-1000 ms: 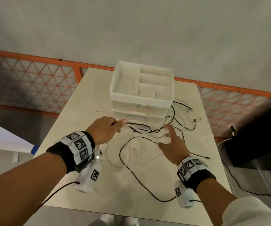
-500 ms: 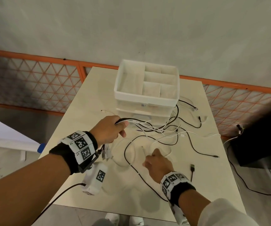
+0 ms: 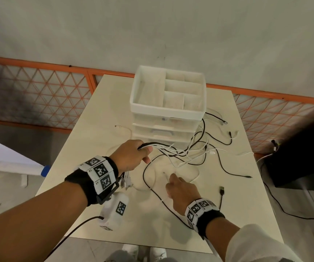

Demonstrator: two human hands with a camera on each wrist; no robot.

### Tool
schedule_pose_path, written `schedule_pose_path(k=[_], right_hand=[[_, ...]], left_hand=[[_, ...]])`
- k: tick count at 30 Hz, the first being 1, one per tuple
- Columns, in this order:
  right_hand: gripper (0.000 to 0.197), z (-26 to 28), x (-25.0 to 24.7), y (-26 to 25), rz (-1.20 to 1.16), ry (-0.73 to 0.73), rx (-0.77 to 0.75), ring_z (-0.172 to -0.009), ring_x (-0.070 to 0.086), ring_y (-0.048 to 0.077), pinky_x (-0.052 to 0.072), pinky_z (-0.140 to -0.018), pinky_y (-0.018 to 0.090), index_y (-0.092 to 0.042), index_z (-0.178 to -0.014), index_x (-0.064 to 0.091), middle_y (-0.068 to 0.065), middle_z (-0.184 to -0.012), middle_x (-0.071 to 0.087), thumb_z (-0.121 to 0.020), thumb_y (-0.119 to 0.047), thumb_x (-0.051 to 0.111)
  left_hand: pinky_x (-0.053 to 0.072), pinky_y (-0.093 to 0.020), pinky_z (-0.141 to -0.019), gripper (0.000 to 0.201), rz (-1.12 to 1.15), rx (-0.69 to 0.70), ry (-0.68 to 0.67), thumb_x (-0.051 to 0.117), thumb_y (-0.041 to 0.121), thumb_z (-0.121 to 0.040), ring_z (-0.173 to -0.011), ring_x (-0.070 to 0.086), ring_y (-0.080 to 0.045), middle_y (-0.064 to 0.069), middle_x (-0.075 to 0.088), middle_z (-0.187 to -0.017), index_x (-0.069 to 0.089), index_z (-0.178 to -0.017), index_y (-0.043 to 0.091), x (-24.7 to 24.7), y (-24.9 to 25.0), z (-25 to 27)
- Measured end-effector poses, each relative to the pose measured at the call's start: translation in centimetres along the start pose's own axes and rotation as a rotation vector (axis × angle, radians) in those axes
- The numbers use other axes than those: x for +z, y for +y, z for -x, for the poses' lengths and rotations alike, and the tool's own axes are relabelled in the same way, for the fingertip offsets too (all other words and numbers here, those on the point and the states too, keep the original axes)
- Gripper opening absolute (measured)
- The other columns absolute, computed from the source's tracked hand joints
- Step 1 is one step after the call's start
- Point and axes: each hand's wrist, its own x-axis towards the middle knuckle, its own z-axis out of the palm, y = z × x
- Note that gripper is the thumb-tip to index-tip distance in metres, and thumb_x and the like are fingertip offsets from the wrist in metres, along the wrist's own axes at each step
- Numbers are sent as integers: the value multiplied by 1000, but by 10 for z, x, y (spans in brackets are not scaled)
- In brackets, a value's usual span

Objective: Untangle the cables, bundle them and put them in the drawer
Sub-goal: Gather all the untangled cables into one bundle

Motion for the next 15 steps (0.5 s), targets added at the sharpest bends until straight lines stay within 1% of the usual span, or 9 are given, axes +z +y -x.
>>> schedule_pose_path(k=[3, 6, 7, 8, 9, 10, 12, 13, 15], right_hand=[[33, 0, -1, 0, 29, 101, -66, -98, 57, 29, 44, -75, 37, -11, -100, 63, 6, -118, 52, -70, 2, 59], [36, -1, -27, -3, -41, 348, -134, -86, 57, 24, 39, -73, 34, -19, -86, 58, -2, -98, 59, -58, 3, 59], [35, -1, -42, -5, -96, 427, -160, -81, 57, 23, 38, -72, 33, -20, -85, 55, -5, -89, 59, -59, 4, 57], [33, -2, -60, -7, -156, 489, -181, -75, 58, 23, 40, -71, 34, -19, -87, 53, -6, -81, 61, -64, 5, 55], [30, -3, -79, -7, -210, 547, -186, -69, 60, 23, 44, -69, 36, -18, -90, 51, -5, -76, 63, -71, 6, 52], [26, -4, -96, -5, -275, 587, -171, -64, 61, 24, 48, -67, 37, -16, -93, 49, -4, -74, 64, -80, 6, 49], [14, -3, -128, 5, -460, 679, -106, -60, 61, 27, 49, -56, 36, -14, -95, 47, 3, -71, 64, -98, -2, 40], [14, 0, -142, 12, -546, 757, -60, -61, 60, 28, 47, -54, 37, -13, -94, 47, 6, -70, 62, -100, -5, 37], [19, 8, -164, 30, -634, 909, 36, -64, 61, 27, 45, -54, 30, -10, -94, 48, 9, -72, 61, -96, 4, 36]], left_hand=[[33, -24, -46, 30, -12, -9, -3, 49, 31, -101, -62, 48, -19, 1, 74, -83, 60, -105, 3, 3, -4, 2], [39, -24, -49, 26, -41, 27, -27, 47, 33, -102, -87, 66, -21, 5, 75, -97, 59, -101, 10, 3, -4, 3], [39, -24, -49, 27, -34, 51, -48, 46, 34, -102, -86, 66, -25, 5, 76, -99, 58, -103, 10, 3, -2, 3], [38, -25, -48, 28, -19, 74, -68, 46, 36, -102, -76, 61, -33, 4, 77, -97, 58, -106, 11, 4, 1, 4], [36, -26, -47, 28, -4, 94, -84, 45, 37, -102, -65, 54, -34, 2, 78, -91, 58, -108, 13, 5, 4, 4], [36, -27, -46, 27, 5, 113, -92, 44, 38, -103, -59, 52, -28, -1, 78, -83, 58, -107, 15, 5, 7, 5], [40, -27, -46, 27, 15, 145, -81, 43, 39, -103, -58, 62, -20, -3, 69, -65, 54, -96, 16, 4, 11, 5], [42, -27, -45, 28, 29, 153, -64, 44, 39, -103, -58, 65, -19, -2, 61, -58, 52, -91, 15, 1, 12, 4], [42, -27, -44, 30, 62, 153, -23, 45, 38, -103, -52, 64, -19, -1, 52, -55, 48, -85, 13, -6, 12, 2]])
